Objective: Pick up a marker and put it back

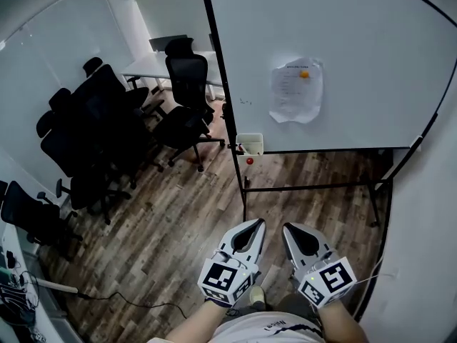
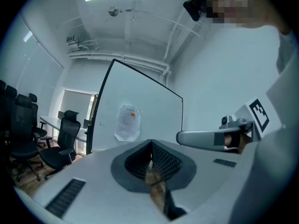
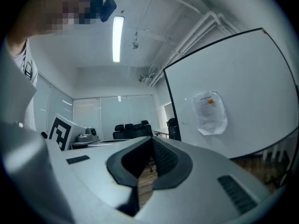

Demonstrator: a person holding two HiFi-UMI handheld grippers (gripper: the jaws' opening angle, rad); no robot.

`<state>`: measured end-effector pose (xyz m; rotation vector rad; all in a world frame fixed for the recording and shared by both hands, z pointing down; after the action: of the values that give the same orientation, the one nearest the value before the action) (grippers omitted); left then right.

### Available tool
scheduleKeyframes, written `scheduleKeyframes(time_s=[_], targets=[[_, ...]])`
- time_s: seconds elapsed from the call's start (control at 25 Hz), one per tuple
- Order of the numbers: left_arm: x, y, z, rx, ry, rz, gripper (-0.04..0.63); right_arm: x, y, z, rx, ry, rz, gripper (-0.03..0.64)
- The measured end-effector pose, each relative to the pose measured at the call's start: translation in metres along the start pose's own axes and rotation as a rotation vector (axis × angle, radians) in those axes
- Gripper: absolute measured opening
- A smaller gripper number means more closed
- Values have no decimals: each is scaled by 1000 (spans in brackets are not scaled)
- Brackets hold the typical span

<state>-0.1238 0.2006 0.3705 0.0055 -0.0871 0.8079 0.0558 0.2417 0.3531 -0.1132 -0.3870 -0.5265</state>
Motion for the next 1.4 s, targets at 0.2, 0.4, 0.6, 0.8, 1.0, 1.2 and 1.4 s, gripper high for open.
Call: scheduleKeyframes(time_s=[0.2,0.4,0.6,0.8,1.0,1.2,1.4], targets=[[-26,-19,3,0,7,2,11,8,-30,-6,-8,10,2,12],[-53,-47,12,-23,6,-28,11,30,-63,-9,-22,14,-17,12],[-75,-96,25,-48,-9,-69,11,80,-101,-12,-44,-6,-48,12],[-100,-144,26,-75,-25,-129,11,122,-150,-31,-69,5,-112,12],[-124,-187,39,-110,-20,-192,12,163,-194,-39,-108,7,-175,12],[-146,-209,55,-159,-11,-239,11,185,-231,-36,-149,-17,-212,12],[-175,-223,74,-192,-4,-240,11,192,-259,-26,-178,-21,-199,12]])
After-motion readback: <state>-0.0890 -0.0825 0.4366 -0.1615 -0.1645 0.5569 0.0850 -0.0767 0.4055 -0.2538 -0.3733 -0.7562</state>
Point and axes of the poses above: the fingertips, and each gripper's own axes: y backward along the fingers, x to its right, z out of its underside, the point moved 10 cm from there along y, backward along the fingers, and after that the axes turned 13 degrees about -y, right-handed, at the moved point
